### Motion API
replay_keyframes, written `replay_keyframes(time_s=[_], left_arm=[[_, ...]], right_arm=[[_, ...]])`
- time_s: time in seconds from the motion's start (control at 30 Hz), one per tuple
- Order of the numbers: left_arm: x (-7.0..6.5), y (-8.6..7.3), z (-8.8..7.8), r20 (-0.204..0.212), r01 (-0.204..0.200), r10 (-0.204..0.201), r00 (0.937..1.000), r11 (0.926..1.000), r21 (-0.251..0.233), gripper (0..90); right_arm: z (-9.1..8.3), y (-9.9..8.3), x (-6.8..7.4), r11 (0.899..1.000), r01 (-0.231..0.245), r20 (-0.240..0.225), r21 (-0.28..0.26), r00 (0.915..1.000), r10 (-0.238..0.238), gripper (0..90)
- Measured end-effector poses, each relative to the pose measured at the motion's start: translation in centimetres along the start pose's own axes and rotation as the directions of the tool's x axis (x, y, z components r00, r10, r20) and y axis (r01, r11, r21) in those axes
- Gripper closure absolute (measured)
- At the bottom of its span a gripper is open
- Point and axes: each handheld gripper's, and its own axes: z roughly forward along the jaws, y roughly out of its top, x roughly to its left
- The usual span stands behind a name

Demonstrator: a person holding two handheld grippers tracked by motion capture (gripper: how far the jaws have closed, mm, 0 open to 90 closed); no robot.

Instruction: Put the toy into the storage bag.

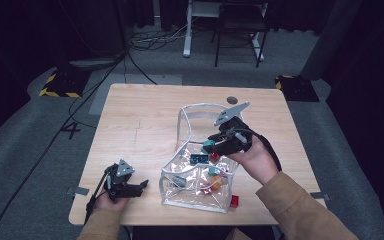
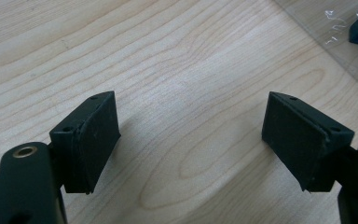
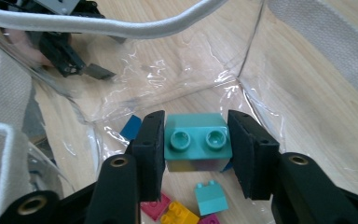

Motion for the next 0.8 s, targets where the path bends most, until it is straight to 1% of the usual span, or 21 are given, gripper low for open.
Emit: replay_keyframes(time_s=[0.07, 0.23, 0.4, 0.53, 0.8], left_arm=[[0.0, 0.0, 0.0, 0.000, 0.000, 0.000, 1.0000, 1.0000, 0.000, 19.0], [0.0, 0.0, 0.0, -0.001, 0.000, 0.000, 1.0000, 1.0000, -0.002, 18.9], [0.0, 0.0, 0.0, -0.001, -0.001, 0.001, 1.0000, 1.0000, -0.001, 18.9], [0.0, 0.0, 0.0, -0.001, 0.000, 0.000, 1.0000, 1.0000, -0.002, 18.9], [0.0, 0.0, 0.0, 0.000, 0.000, 0.000, 1.0000, 1.0000, -0.002, 18.9]], right_arm=[[-0.2, -0.1, 0.1, 1.000, -0.002, 0.006, -0.021, 1.0000, 0.002, 47.7], [-1.2, -0.2, 0.4, 0.997, 0.000, 0.014, -0.079, 0.9999, 0.001, 44.8], [-2.6, -0.6, 0.7, 0.991, 0.009, 0.026, -0.131, 0.9996, -0.006, 44.8], [-4.0, -1.1, 1.1, 0.984, 0.016, 0.032, -0.176, 0.9994, -0.011, 45.0], [-6.6, -2.5, 1.7, 0.973, 0.017, 0.049, -0.229, 0.9988, -0.006, 45.6]])
